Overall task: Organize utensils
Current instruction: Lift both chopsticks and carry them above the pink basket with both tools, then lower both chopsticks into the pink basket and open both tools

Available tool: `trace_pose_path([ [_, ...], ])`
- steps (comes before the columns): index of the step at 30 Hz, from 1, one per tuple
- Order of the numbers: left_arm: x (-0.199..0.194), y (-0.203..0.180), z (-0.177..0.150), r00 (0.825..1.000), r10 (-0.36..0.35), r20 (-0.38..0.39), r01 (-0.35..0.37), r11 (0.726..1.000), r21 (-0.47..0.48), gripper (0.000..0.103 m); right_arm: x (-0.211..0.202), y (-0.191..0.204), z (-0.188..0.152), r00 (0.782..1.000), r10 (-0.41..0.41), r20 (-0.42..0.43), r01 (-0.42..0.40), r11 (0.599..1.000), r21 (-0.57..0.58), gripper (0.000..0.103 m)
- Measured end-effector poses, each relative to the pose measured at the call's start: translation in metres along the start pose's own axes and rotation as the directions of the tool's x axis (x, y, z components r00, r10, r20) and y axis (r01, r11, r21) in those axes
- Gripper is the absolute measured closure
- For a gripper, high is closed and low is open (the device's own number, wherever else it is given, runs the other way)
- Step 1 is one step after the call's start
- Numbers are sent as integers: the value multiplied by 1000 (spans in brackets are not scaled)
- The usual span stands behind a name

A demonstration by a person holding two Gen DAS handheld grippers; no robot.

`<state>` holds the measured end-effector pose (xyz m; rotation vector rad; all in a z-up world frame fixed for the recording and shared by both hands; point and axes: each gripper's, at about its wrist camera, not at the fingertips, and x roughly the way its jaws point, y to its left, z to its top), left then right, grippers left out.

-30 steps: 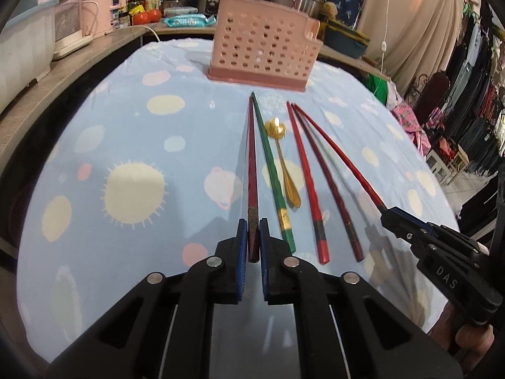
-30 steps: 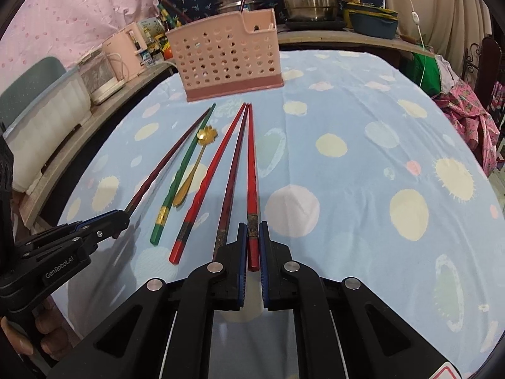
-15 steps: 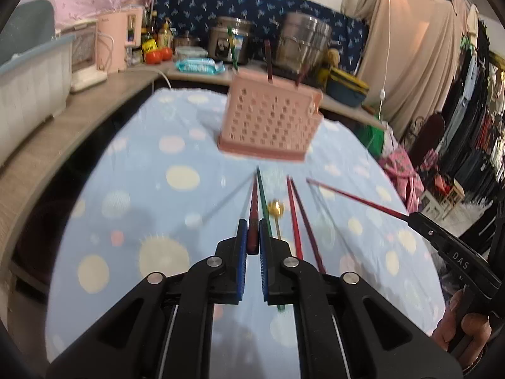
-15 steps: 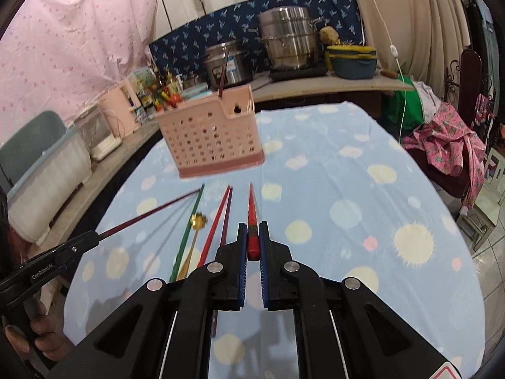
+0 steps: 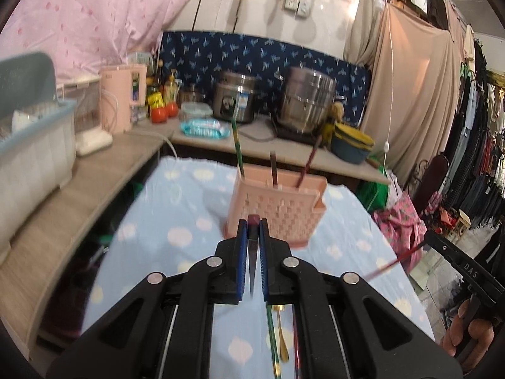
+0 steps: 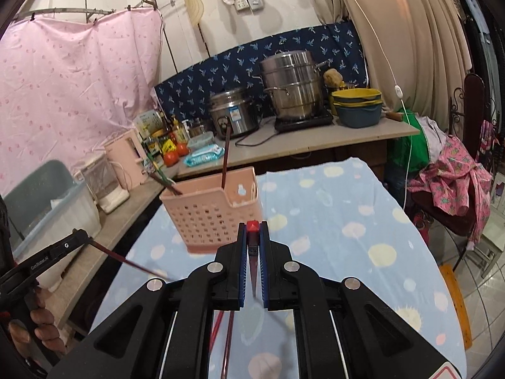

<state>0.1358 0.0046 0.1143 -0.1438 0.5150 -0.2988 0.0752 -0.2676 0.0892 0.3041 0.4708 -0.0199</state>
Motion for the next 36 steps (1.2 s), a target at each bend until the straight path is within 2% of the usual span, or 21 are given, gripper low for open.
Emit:
trace_pose_path([
  [10, -4, -8, 66, 993, -29, 118, 28, 1000, 6, 96, 11, 3, 60, 997, 33, 73, -32, 999, -12, 96],
  [20, 7, -43, 143, 962, -122, 246, 123, 992, 9, 96, 37, 15, 117, 987, 50, 150, -50, 999, -3, 96],
  [30, 33, -41, 189, 946, -41, 321, 41, 999, 9, 96, 72, 25, 169, 976, 52, 213, -52, 999, -4, 96],
  [36, 61, -29, 184, 958, -5, 286, 5, 1000, 0, 96, 100, 33, 171, 980, 47, 193, -45, 999, -18, 96],
])
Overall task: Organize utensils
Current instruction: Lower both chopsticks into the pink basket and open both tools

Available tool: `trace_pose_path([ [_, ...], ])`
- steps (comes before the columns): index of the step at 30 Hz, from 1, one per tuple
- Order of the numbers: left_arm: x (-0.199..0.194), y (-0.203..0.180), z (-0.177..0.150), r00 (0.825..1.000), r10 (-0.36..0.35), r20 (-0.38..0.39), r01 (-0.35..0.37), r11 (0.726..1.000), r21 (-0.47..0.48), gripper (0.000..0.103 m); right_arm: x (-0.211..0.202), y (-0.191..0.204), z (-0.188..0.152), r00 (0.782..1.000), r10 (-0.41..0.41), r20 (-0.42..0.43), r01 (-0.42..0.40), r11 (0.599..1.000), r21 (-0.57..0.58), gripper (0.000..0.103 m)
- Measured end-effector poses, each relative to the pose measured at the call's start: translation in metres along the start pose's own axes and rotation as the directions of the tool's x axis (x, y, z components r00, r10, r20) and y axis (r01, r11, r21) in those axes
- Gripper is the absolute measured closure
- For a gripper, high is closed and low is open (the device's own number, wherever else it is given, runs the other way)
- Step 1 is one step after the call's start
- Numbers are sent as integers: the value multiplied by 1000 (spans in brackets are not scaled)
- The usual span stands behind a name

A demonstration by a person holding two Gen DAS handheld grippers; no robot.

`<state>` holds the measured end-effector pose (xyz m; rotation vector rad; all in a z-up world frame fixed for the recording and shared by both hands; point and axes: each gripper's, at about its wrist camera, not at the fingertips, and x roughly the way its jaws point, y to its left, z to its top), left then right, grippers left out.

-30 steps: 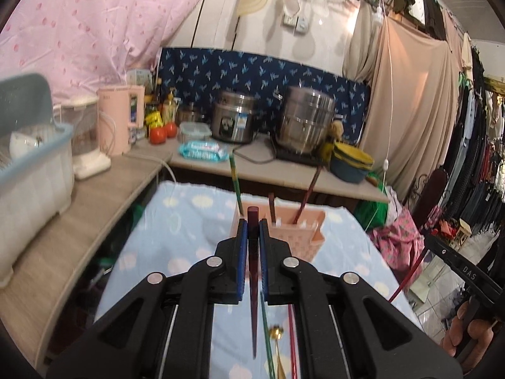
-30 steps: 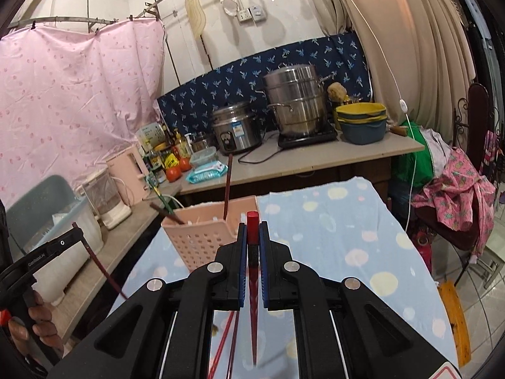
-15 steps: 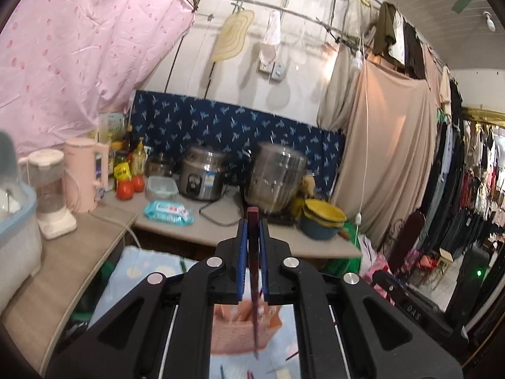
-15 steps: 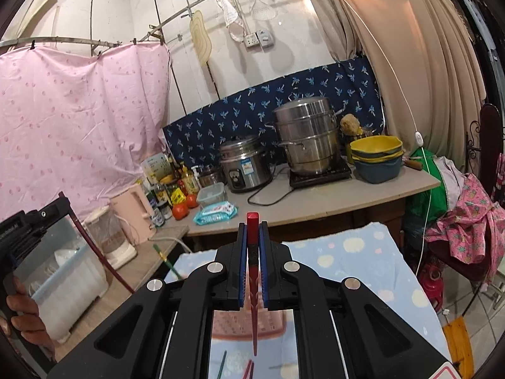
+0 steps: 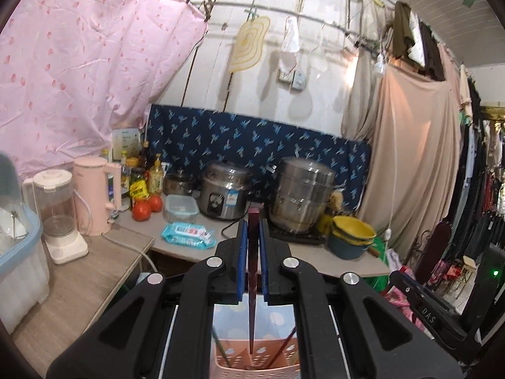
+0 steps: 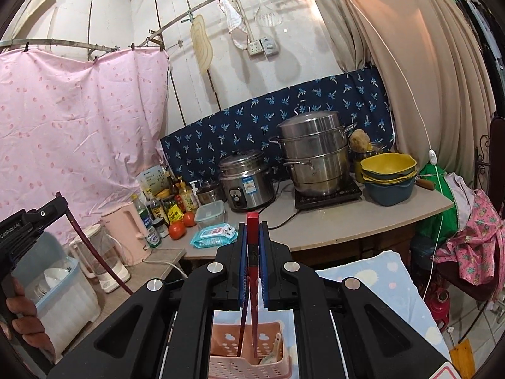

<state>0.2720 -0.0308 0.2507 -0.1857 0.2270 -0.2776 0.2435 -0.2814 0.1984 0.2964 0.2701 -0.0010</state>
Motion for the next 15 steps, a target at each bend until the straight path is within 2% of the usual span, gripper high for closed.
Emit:
trace_pose_path([
  [9, 33, 24, -34, 994, 32, -100, -35, 999, -26, 96, 45, -9, -30, 994, -17, -105, 20, 1000, 21, 96],
  [15, 42, 30, -50, 989, 47, -140, -52, 998, -34, 96, 59, -16, -46, 989, -34, -147, 38, 999, 22, 96],
])
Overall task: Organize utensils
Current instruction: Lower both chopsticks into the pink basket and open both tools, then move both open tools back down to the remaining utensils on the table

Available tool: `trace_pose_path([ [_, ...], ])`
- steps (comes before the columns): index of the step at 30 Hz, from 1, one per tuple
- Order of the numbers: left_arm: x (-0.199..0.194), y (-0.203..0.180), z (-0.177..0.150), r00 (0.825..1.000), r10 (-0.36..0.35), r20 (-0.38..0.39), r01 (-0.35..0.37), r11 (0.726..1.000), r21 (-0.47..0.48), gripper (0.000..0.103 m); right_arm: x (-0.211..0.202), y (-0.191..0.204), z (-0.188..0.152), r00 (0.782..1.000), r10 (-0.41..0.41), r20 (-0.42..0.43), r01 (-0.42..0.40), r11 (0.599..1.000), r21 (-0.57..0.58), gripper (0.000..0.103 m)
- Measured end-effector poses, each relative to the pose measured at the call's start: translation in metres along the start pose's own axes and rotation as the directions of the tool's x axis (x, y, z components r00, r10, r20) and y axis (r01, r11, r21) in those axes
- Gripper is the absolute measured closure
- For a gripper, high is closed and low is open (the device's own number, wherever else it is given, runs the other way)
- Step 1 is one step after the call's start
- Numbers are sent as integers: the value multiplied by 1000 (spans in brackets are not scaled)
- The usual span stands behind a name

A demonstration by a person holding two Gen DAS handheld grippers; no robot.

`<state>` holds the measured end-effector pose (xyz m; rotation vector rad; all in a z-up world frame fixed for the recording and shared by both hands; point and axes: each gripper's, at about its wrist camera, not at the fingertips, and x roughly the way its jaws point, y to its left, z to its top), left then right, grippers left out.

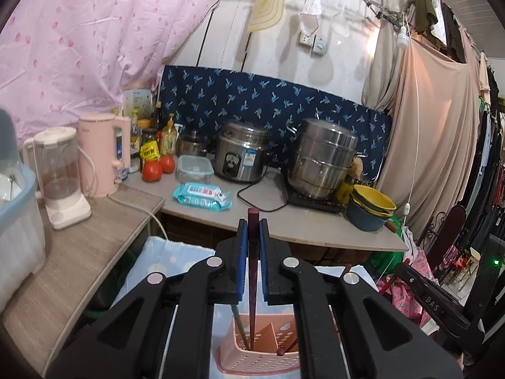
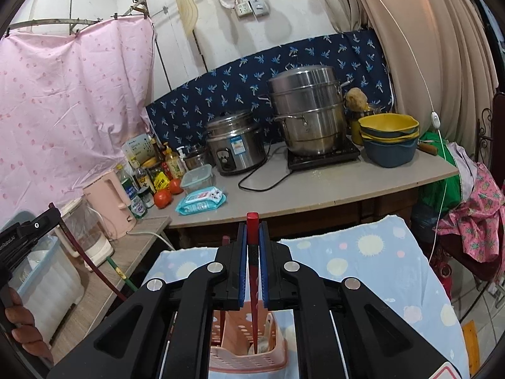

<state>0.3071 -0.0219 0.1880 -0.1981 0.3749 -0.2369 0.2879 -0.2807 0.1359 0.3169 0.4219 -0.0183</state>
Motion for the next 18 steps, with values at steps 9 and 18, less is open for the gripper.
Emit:
trace_pose_path([
  [9, 4, 2, -10, 1000, -1, -29, 0, 1000, -10, 95, 6, -2, -6, 1000, -8, -24, 7, 1000, -5, 95],
  [18, -15, 12, -10, 999, 34, 15, -33, 998, -48, 44, -9, -1, -5, 1000, -8, 11, 8, 1000, -3, 71],
])
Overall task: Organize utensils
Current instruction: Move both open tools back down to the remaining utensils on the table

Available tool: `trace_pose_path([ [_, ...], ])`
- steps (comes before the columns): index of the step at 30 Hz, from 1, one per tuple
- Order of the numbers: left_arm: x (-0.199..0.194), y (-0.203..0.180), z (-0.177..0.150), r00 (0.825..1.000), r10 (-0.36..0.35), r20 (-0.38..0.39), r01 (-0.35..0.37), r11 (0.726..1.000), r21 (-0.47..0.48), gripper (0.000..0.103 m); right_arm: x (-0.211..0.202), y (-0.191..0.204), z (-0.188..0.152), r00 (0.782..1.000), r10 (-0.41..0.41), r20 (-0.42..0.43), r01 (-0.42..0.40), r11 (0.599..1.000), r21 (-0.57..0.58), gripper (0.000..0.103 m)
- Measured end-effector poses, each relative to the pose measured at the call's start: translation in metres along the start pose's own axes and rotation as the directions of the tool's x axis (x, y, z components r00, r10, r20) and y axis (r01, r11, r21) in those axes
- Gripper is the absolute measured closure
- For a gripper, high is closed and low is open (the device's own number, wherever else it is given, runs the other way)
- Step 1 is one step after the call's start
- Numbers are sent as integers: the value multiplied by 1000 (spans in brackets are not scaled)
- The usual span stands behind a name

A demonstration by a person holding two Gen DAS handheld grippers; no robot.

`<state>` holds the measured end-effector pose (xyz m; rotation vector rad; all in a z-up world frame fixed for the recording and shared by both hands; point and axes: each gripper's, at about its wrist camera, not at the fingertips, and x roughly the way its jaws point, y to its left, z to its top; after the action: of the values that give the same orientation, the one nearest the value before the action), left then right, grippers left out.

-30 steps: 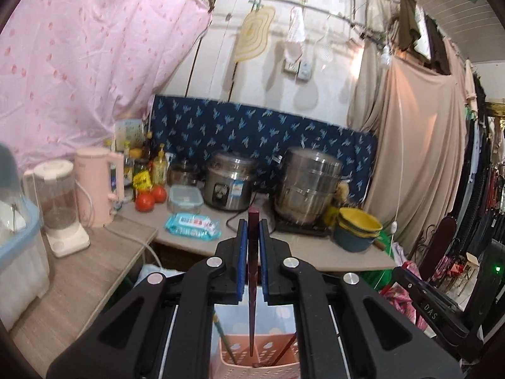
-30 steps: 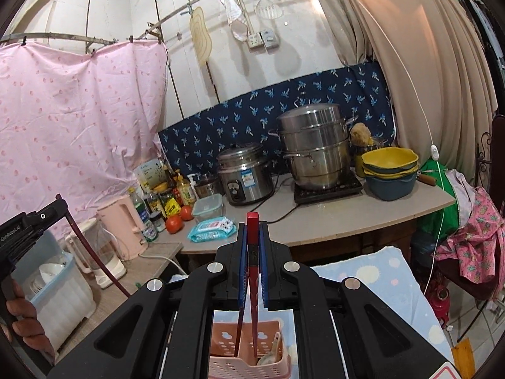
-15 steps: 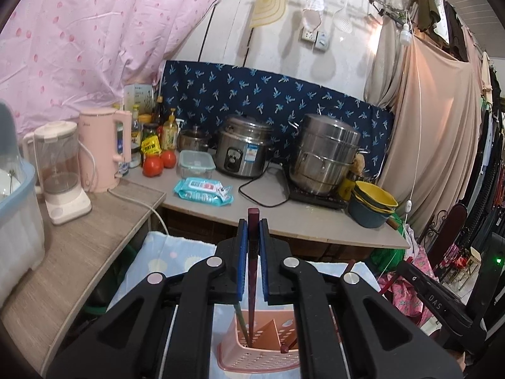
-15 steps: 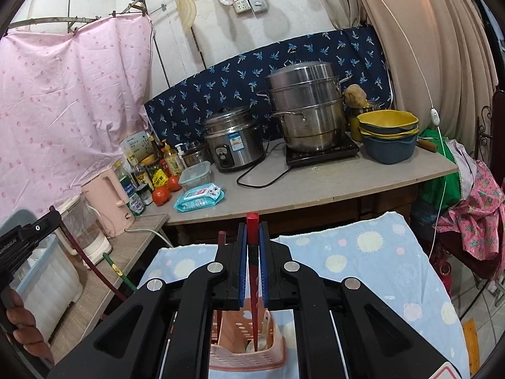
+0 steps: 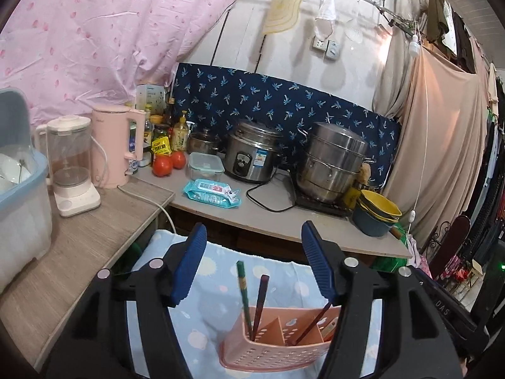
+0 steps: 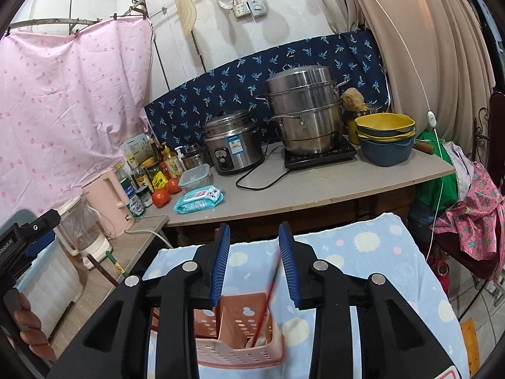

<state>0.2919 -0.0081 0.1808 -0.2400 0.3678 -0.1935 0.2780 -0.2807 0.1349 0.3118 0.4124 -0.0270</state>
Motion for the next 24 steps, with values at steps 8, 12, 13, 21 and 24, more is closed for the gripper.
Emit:
trace_pose_path([
  [8, -15, 2, -11, 1000, 12, -15, -12, 1000, 20, 44, -17, 3, -11, 1000, -10, -5, 10, 1000, -20, 71],
  [12, -27, 2, -23, 999, 15, -30, -14, 999, 44, 44, -30, 5, -24, 1000, -10, -12, 10, 999, -37, 71],
  [13, -30, 3, -26, 999, 15, -33, -13, 999, 51, 44, -34, 6, -30, 1000, -9, -20, 8, 999, -43, 71],
  [21, -53, 8, -79, 992, 38, -117, -25, 994, 107, 44, -66, 11, -86, 996, -40, -74, 32, 993, -117, 71],
  [24, -57, 14, -110, 981, 48, -189, -27, 993, 111, 44, -78, 10, -113, 992, -50, -111, 35, 990, -135, 71],
])
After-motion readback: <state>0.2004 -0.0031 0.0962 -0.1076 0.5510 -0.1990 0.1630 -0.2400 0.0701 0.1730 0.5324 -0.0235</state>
